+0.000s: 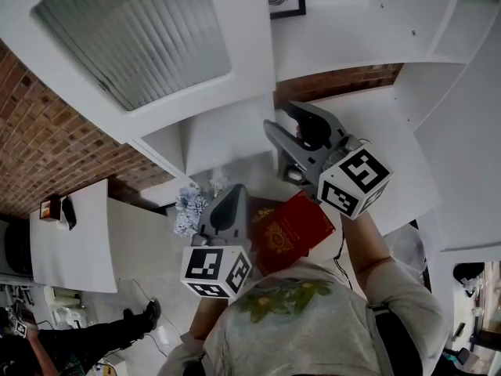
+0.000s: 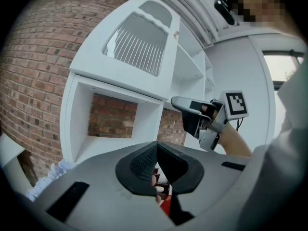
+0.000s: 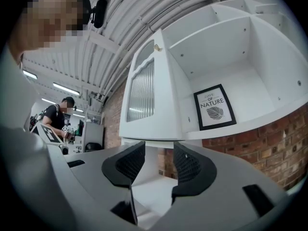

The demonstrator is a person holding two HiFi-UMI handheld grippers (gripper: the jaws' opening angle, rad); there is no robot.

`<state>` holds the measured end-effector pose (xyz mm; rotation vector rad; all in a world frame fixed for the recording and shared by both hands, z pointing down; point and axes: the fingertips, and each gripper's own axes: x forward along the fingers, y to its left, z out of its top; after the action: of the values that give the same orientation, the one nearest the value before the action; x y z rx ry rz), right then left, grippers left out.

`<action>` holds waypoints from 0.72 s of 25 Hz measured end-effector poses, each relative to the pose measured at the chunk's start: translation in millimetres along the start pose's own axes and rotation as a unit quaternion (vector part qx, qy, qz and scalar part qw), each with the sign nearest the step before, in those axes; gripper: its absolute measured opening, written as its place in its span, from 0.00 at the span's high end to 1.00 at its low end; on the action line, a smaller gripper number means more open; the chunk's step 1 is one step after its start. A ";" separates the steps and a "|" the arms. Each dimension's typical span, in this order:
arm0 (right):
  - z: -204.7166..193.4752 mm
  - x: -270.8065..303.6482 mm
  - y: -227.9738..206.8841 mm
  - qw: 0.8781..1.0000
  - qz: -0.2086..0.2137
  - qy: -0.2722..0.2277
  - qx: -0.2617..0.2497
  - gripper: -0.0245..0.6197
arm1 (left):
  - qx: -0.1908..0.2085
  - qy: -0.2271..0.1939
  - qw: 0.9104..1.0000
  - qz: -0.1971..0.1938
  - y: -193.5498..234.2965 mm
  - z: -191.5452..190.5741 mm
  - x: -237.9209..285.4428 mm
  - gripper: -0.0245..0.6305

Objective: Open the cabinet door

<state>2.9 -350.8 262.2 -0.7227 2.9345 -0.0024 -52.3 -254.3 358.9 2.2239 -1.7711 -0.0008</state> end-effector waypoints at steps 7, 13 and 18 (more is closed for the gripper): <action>1.2 10.0 -12.4 1.000 0.006 -0.009 0.012 0.71 | 0.001 0.013 1.000 -0.002 5.1 -5.6 11.8 0.95; 5.8 19.0 -18.9 1.000 0.006 -0.012 0.009 0.71 | -0.002 0.022 1.000 0.000 8.7 -8.0 17.2 0.95; 6.8 24.7 -23.7 1.000 0.007 -0.014 0.009 0.71 | -0.003 0.025 1.000 -0.001 9.3 -10.4 21.0 0.95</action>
<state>-7.1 -383.0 253.2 -0.6950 2.9095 -0.0164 -54.1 -273.8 374.8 2.2027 -1.7405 0.0488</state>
